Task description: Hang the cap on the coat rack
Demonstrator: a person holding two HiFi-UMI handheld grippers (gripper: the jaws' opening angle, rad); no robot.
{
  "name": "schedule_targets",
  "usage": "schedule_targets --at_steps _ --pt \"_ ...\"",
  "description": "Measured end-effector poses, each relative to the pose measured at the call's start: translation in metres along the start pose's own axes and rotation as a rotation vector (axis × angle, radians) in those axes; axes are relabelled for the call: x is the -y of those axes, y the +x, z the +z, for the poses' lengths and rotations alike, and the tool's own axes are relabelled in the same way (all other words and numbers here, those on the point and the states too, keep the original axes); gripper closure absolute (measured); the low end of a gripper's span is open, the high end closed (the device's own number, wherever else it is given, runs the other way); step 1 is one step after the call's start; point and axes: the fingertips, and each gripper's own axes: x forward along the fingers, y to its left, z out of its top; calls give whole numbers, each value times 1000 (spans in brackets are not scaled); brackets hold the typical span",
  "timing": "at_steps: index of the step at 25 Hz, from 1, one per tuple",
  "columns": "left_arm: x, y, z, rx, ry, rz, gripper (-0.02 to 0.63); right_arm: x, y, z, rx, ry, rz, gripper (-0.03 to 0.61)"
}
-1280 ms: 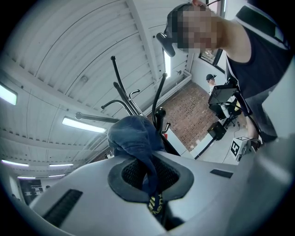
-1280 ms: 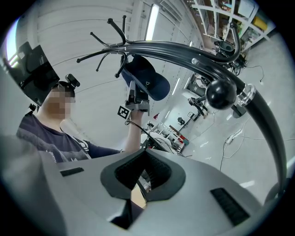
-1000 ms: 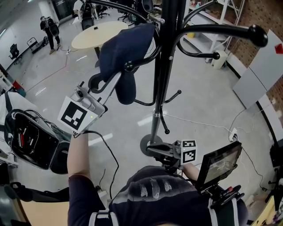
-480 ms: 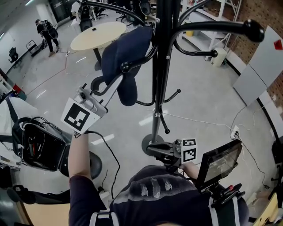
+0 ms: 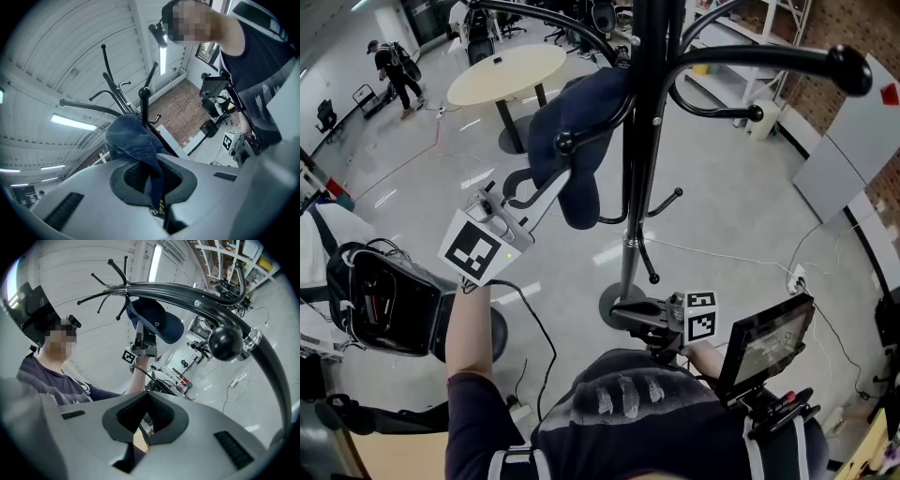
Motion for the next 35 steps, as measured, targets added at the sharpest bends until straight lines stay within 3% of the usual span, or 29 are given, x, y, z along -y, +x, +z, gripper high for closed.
schedule_targets --at_steps 9,14,20,25,35 --pt "6 2 -6 9 -62 5 594 0 0 3 7 4 4 574" --pt "-3 -3 -7 44 -118 62 587 1 -1 5 11 3 1 574" --pt "-28 -31 -19 103 -244 197 405 3 -1 6 12 4 -2 574" --pt "-32 -51 -39 61 -331 251 376 1 3 4 -3 17 7 574" --pt "9 -92 -61 -38 -381 270 376 2 33 -8 -96 15 32 574"
